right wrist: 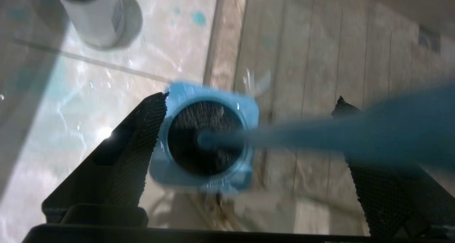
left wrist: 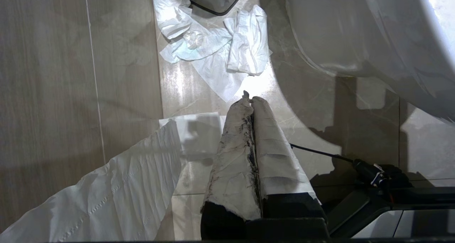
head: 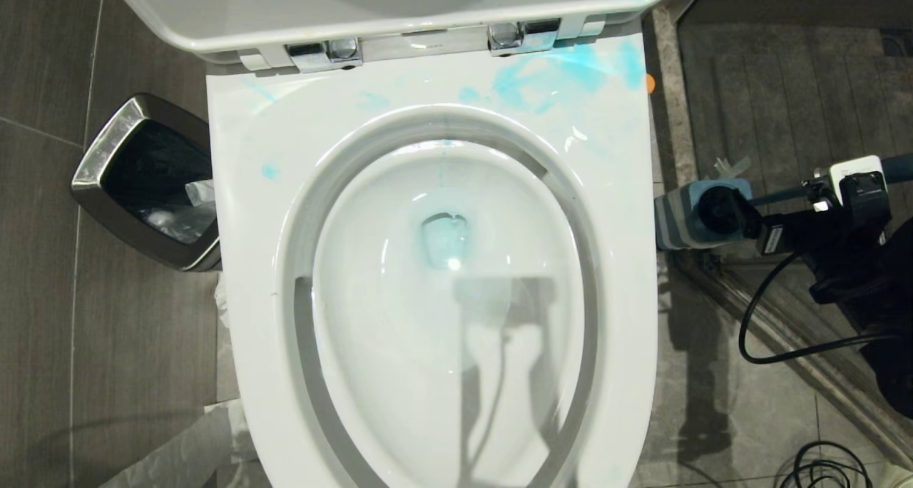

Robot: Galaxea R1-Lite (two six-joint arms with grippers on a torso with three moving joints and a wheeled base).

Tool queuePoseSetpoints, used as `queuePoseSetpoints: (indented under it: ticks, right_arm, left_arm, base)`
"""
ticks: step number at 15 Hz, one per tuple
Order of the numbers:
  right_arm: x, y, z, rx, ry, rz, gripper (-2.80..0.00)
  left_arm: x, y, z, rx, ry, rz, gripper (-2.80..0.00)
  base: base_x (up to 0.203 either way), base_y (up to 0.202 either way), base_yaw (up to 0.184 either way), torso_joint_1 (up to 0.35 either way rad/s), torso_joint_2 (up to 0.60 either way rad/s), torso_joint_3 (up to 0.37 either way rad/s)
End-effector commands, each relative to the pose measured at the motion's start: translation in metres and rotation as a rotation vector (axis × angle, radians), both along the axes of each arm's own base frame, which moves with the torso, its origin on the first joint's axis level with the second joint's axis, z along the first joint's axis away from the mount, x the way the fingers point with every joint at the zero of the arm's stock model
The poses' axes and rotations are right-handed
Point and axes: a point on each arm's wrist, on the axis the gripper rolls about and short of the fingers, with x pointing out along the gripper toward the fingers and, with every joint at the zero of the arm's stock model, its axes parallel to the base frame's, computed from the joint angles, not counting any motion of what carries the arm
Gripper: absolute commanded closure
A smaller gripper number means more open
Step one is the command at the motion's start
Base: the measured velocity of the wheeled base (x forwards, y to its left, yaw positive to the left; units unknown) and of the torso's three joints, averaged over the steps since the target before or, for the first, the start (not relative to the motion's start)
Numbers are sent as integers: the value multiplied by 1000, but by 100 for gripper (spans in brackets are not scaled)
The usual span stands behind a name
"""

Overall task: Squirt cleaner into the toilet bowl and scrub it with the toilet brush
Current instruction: Scrub the toilet bowl

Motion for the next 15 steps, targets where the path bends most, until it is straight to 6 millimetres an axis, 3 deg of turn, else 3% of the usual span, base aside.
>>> queuePoseSetpoints:
  ticks: [1, 4, 5, 15]
  right_arm:
    - [6, -1, 4, -4, -31, 0, -280]
    - [11, -1, 9, -4, -66, 0, -280]
    - [12, -1, 10, -6, -81, 0, 0]
    - [30, -8, 24, -80, -148, -26, 0]
  left_arm:
    - [0, 0, 0, 0, 1, 0, 0]
    - [0, 0, 0, 0, 1, 0, 0]
    - [0, 0, 0, 0, 1, 1, 0]
    - [0, 0, 0, 0, 1, 0, 0]
  base:
    - [0, 0, 0, 0, 0, 0]
    - [0, 0, 0, 0, 0, 0]
    - [0, 0, 0, 0, 0, 0]
    - [0, 0, 0, 0, 0, 0]
